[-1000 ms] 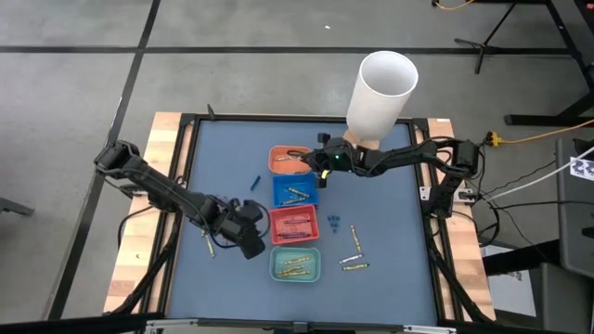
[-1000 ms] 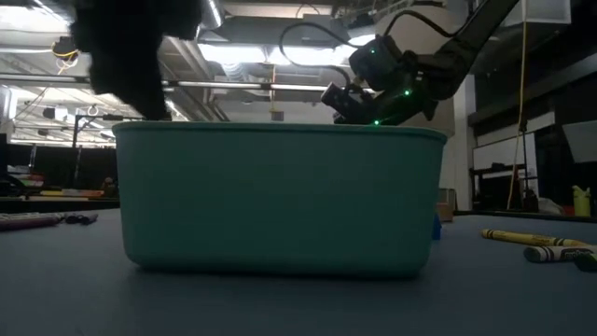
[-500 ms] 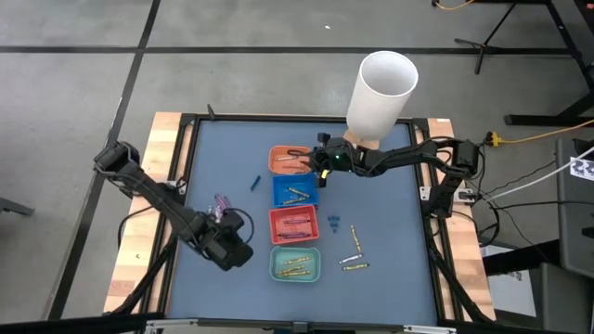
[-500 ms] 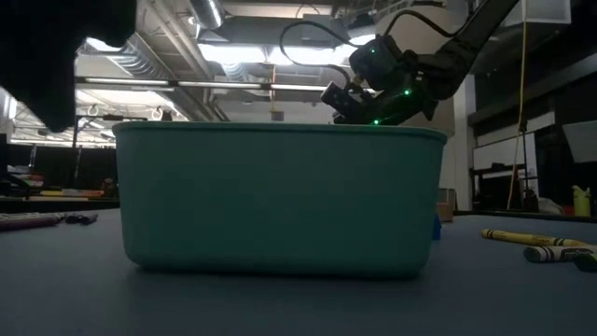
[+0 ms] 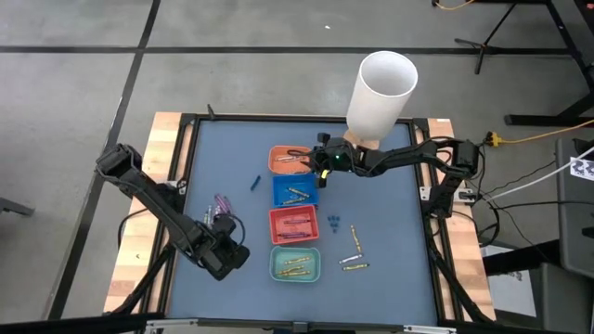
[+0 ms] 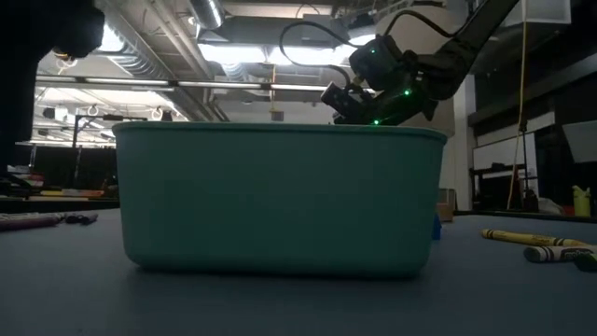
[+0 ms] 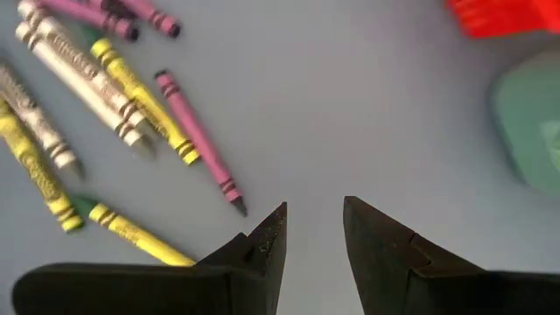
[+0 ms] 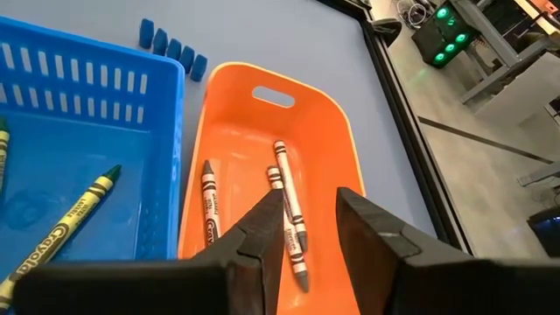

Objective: Sort crayons
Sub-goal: Put the purple crayon into the red bin

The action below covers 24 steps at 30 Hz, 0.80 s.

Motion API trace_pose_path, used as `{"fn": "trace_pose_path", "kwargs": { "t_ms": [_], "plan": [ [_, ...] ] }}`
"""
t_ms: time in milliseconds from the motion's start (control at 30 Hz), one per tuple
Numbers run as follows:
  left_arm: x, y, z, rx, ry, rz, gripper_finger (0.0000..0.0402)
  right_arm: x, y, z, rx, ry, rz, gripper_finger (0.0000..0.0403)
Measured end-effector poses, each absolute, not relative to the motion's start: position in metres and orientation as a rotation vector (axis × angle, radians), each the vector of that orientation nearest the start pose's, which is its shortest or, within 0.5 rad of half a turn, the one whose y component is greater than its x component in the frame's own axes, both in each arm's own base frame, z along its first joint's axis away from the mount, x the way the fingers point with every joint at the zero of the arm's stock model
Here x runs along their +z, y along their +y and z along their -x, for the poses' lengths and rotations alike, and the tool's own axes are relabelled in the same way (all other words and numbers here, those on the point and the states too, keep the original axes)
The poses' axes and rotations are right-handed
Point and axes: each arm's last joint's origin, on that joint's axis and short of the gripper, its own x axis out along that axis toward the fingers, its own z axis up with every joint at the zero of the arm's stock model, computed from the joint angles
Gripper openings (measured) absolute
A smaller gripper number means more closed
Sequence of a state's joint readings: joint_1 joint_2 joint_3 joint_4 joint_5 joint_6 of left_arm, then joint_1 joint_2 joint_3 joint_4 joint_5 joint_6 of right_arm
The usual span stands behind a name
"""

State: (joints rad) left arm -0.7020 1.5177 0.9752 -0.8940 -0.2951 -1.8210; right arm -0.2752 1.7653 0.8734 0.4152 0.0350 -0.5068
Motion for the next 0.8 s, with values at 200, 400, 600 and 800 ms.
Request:
{"fn": "trace_pose_path", "kwargs": {
  "t_ms": [200,400,600,800],
  "plan": [
    [0.177,-0.161,-0.201,0.906,1.100,0.861,0.0100,0.165,-0.098,-0.344,-0.183,0.544,0.437,0.0104],
    [0.160,-0.158,-0.198,1.007,1.090,0.865,0.0100,0.165,-0.098,-0.344,-0.183,0.544,0.437,0.0104],
    [0.148,-0.158,-0.198,1.058,1.101,0.854,0.0100,0.165,-0.098,-0.344,-0.183,0.544,0.437,0.0104],
    [0.138,-0.159,-0.200,1.094,1.095,0.846,0.0100,0.165,-0.098,-0.344,-0.183,0.543,0.437,0.0104]
  ]
}}
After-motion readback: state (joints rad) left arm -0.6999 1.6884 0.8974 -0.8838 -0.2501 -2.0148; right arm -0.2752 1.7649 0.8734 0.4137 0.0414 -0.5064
